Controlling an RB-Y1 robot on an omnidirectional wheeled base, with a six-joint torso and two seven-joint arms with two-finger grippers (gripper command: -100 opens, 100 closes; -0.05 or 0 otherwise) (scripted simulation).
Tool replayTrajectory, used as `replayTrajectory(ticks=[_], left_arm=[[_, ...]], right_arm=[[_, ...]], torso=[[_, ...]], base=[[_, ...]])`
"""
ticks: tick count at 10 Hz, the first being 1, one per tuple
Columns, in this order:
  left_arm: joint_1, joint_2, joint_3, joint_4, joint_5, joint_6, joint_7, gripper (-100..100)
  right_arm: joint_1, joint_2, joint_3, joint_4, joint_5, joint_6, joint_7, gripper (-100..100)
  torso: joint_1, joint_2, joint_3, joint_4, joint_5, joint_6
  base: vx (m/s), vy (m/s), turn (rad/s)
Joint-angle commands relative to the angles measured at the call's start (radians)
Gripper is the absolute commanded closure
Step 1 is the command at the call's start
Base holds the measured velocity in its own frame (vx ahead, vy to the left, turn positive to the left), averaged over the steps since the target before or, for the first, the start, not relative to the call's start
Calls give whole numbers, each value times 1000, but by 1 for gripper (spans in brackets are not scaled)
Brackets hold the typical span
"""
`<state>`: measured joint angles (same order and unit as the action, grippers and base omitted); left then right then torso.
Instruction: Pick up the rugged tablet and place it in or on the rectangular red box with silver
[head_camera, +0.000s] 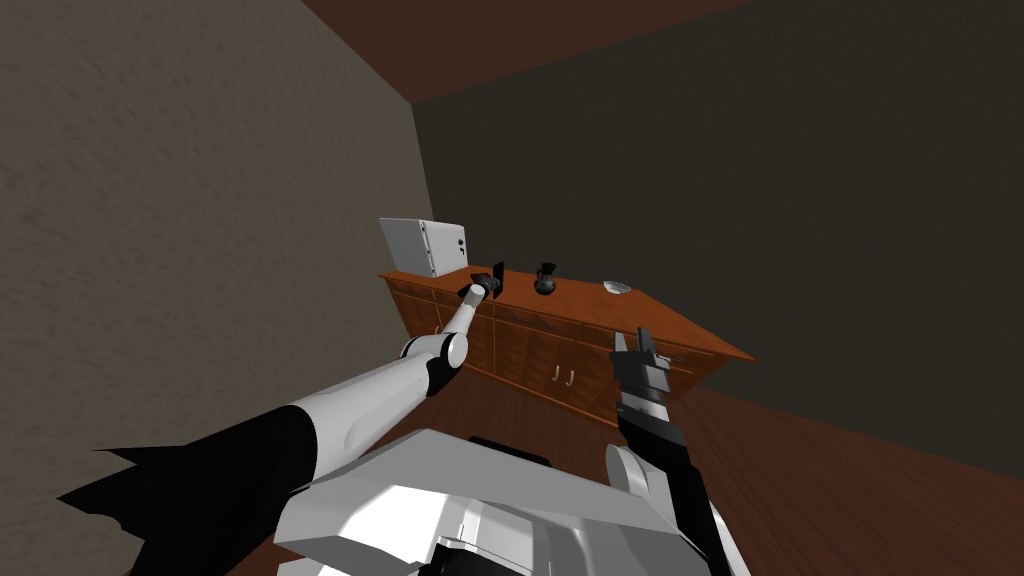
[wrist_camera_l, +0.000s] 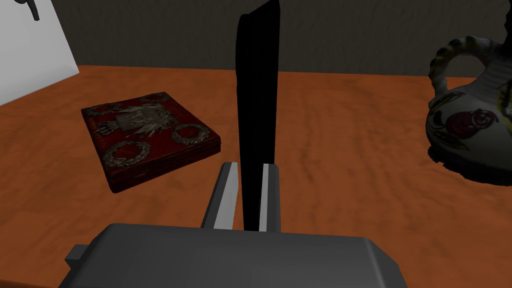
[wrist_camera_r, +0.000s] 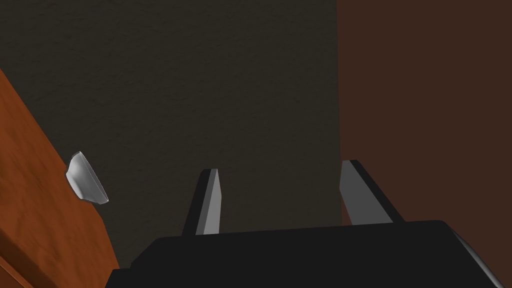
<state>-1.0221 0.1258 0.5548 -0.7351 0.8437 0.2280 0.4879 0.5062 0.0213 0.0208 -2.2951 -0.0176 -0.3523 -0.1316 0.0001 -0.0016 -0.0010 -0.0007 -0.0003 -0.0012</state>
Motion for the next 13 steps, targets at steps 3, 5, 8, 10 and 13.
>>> replayTrajectory(ticks=[3,5,8,10,13], left_arm=[[0,0,0,0,0,0,0,100],[-29,6,-22,0,-9,11,14,100],[-57,13,-41,26,69,22,16,100],[-57,13,-41,1,56,22,26,100],[-90,22,-65,2,-27,35,42,100]], right_arm=[[0,0,0,0,0,0,0,0],[0,0,0,0,0,0,0,0],[0,0,0,0,0,0,0,0],[0,0,0,0,0,0,0,0],[0,0,0,0,0,0,0,0]], torso=[[0,0,0,0,0,0],[0,0,0,0,0,0],[1,1,1,1,-1,0],[0,2,2,2,0,-1],[0,2,2,2,0,-1]], base=[[0,0,0],[-3,4,19],[2,24,16],[0,0,0],[0,8,15]])
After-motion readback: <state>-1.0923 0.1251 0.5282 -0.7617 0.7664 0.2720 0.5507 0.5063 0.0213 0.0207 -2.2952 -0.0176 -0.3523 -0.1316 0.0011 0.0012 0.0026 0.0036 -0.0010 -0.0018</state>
